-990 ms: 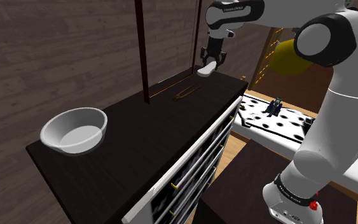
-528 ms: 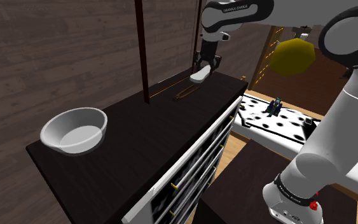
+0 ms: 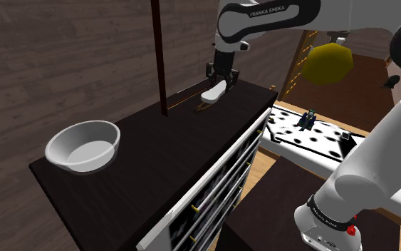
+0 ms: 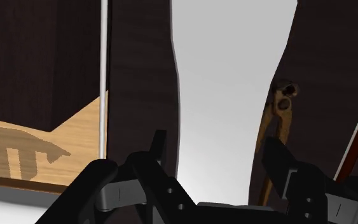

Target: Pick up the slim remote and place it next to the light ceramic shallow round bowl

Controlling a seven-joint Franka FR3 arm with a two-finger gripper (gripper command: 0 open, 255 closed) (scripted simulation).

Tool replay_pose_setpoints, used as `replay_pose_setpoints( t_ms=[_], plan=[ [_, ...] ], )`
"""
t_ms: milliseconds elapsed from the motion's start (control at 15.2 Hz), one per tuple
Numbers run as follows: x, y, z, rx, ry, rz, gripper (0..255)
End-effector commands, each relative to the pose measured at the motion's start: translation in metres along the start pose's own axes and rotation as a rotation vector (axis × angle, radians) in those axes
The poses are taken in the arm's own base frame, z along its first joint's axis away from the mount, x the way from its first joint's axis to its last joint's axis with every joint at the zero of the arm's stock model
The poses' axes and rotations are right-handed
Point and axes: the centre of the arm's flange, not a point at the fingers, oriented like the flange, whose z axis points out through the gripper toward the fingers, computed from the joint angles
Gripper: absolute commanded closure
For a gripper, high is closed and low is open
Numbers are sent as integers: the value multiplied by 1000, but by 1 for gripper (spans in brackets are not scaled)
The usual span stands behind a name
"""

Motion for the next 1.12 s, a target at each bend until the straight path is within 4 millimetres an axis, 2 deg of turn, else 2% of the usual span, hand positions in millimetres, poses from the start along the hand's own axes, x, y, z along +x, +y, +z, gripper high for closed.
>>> replay_pose_setpoints(
  t_ms=[0, 1056],
  plan=[
    [-27, 2, 1, 0, 0, 2, 255],
    [-238, 16, 1, 0, 0, 2, 255]
  ],
)
